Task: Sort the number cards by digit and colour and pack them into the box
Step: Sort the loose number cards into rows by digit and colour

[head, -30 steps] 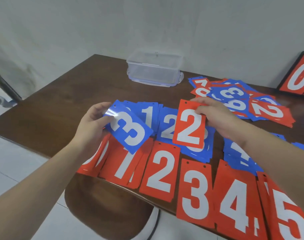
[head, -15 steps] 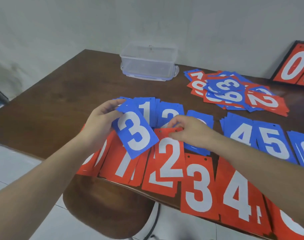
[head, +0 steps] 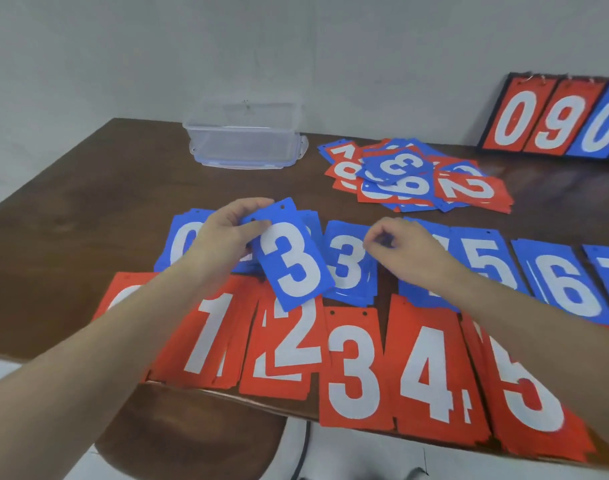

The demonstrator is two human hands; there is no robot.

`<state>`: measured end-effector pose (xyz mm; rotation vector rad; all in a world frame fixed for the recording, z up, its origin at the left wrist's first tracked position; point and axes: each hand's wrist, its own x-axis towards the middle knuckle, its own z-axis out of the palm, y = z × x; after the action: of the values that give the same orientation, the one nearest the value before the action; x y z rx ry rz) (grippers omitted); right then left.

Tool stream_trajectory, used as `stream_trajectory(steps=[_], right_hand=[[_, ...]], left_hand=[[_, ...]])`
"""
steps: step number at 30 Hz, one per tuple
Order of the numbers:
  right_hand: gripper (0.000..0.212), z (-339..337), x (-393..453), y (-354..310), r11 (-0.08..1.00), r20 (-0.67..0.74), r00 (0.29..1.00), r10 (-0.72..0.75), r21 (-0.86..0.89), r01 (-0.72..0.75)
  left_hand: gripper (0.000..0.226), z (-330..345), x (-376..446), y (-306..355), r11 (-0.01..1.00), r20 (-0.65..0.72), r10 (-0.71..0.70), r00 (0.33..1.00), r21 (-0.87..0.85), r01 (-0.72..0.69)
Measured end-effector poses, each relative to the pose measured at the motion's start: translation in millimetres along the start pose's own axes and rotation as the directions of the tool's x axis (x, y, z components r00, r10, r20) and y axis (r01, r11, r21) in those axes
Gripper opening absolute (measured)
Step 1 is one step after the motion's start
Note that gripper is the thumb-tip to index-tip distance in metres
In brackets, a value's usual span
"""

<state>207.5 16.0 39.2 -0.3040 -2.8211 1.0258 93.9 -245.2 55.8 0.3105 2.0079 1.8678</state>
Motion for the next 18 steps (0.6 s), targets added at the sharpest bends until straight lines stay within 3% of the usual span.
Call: stream_trajectory(steps=[6,9,12,14,16,18], right_hand=[[0.012,-34.2,-22.7,34.1,0.997,-0.092,0.993,0.068,0.049,-0.063],[0.012,-43.9,-31.2,47.6,0.995,-0.122,0.988,0.09,0.062,-0.083],[0.012,-45.7,-37.5,55.6,0.997,-0.115,0.99,0.077,0.002,-0.078],[0.011,-43.7,-39.6,57.1,0.998,-0.106,0.993,0.049,-0.042,-0.054],[0.011,-40.6,-40.1,55.3,0.997,-0.074,0.997,0.001,-0.078,-0.007],[0.012,-36.0,-38.3,52.1,0.995,-0.034,0.999,-0.041,-0.09,0.038]], left_hand=[[0.024,81.2,34.9,16.2,0.998,0.137,-0.011,0.991,0.06,0.003],[0.026,105.2,54.9,10.7,0.973,0.138,0.0,0.99,0.23,-0.032],[0.028,115.5,71.7,-3.0,0.842,0.187,0.064,0.98,0.517,-0.153],[0.032,114.7,79.6,-13.0,0.697,0.244,0.07,0.967,0.682,-0.222],[0.033,109.1,79.1,-17.5,0.58,0.237,0.144,0.961,0.766,-0.276],[0.026,99.7,71.1,-17.9,0.558,0.257,0.213,0.943,0.76,-0.334]])
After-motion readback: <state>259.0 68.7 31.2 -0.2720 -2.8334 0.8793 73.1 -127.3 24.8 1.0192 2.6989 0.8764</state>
